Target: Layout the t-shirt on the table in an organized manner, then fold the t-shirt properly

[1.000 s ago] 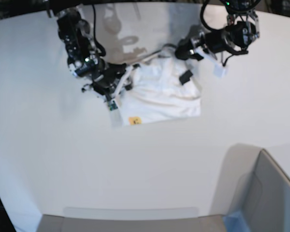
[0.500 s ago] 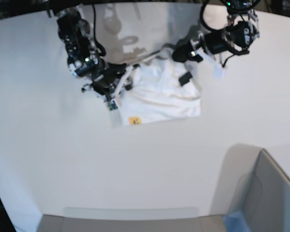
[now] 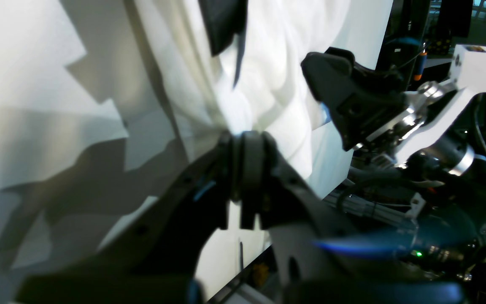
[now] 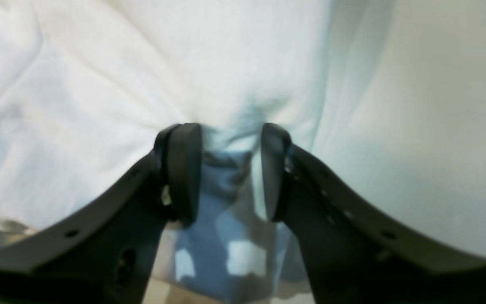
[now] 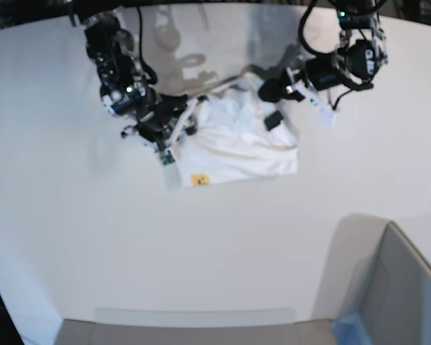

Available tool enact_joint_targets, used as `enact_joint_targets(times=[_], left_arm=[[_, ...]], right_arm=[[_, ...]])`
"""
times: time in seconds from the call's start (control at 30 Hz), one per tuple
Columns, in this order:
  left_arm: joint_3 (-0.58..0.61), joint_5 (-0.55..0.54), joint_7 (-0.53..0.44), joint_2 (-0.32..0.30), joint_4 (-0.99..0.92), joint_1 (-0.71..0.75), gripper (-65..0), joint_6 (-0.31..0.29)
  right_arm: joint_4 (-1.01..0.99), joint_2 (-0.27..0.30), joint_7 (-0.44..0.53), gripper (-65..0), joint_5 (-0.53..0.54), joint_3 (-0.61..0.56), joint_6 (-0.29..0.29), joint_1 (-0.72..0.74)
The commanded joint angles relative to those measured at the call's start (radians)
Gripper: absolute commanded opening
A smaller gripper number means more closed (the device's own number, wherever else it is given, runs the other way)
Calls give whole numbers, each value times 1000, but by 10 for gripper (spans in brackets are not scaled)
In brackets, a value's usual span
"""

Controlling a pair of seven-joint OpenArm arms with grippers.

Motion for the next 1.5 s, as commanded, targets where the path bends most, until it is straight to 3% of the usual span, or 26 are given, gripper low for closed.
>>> enact_joint_targets(times=[0.0,0.47,0.73,1.07,1.47], left_arm=[[-2,-30,9,-9,12,-4,-650,8],[4,-29,9,-159,10,-35,-650,10],[-12,-29,2,-161,-22,-35,-650,11],[-182,-38,6,-153,-22,-41,-650,11],[-176,-30,9,-153,-23,-39,-650,11]], right_arm=[[16,3,11,-407,3,2,1,14],[17,2,11,-407,3,2,1,11],[22,2,11,-407,6,2,1,9],[117,-1,11,-407,6,2,1,7],[138,-4,8,-407,8,2,1,9]])
